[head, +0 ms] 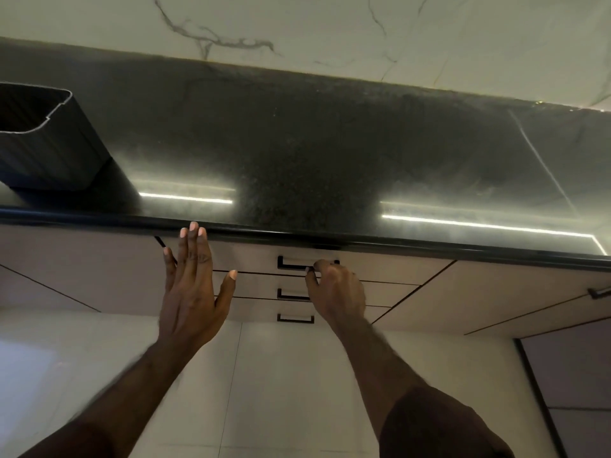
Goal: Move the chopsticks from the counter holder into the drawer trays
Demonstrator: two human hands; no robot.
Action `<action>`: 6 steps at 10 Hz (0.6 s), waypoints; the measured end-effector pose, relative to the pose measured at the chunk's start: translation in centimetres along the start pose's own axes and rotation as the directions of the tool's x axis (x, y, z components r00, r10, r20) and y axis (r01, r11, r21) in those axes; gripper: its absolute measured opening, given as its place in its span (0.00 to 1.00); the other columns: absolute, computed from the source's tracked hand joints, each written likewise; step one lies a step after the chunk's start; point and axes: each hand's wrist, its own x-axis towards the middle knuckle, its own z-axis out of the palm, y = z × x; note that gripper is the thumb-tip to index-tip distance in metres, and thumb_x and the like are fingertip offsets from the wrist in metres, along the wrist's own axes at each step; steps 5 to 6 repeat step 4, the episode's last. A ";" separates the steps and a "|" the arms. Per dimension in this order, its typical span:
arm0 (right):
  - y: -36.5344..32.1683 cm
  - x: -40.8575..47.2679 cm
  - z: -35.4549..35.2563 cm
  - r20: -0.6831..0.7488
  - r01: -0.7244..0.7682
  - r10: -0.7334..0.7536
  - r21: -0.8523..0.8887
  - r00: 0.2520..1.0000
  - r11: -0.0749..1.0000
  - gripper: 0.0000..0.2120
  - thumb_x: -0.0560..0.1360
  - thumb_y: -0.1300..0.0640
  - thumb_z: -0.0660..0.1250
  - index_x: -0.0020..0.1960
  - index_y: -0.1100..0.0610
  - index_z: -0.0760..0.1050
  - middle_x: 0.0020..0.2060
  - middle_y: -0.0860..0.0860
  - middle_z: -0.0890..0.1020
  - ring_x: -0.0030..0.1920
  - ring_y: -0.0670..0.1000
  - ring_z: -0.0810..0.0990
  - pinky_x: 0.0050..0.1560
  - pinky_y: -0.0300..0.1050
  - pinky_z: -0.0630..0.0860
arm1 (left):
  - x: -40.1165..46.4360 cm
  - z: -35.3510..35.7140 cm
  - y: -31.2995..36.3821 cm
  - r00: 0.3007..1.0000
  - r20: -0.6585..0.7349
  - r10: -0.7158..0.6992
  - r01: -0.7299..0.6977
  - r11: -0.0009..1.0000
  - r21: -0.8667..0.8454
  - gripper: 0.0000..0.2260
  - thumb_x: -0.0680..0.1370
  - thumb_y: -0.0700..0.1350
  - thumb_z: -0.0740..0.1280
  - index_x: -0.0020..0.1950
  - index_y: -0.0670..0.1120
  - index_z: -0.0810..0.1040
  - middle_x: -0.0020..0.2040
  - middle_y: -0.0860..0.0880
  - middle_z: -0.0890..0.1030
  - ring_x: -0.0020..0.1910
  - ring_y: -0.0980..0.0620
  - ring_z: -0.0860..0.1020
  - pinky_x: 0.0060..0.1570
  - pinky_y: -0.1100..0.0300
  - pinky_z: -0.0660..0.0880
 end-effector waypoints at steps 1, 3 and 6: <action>-0.4 -0.6 -3.3 -0.056 0.037 -0.035 0.025 0.998 0.999 0.15 0.79 0.46 0.60 0.54 0.54 0.79 0.44 0.52 0.84 0.41 0.53 0.81 0.39 0.42 0.72 | 0.8 -2.0 1.7 0.999 -0.003 0.040 -0.040 0.999 0.005 0.34 0.80 0.57 0.53 0.78 0.42 0.44 0.79 0.43 0.46 0.79 0.47 0.44 0.76 0.49 0.40; -1.4 0.1 -12.2 -0.189 0.071 -0.071 -0.008 0.979 0.997 0.15 0.77 0.44 0.60 0.45 0.53 0.78 0.38 0.53 0.84 0.39 0.58 0.82 0.35 0.45 0.70 | 3.3 -7.4 5.6 0.992 0.038 0.119 -0.122 0.989 0.089 0.32 0.77 0.58 0.50 0.77 0.42 0.55 0.79 0.43 0.48 0.78 0.46 0.41 0.75 0.43 0.44; -2.0 0.8 -16.8 -0.269 0.097 -0.097 -0.013 0.958 0.995 0.15 0.76 0.43 0.59 0.43 0.54 0.76 0.37 0.52 0.83 0.39 0.57 0.81 0.36 0.46 0.71 | 4.6 -11.0 8.0 0.988 -0.026 0.152 -0.150 0.986 0.074 0.32 0.77 0.58 0.49 0.77 0.42 0.57 0.79 0.42 0.49 0.78 0.45 0.43 0.75 0.42 0.46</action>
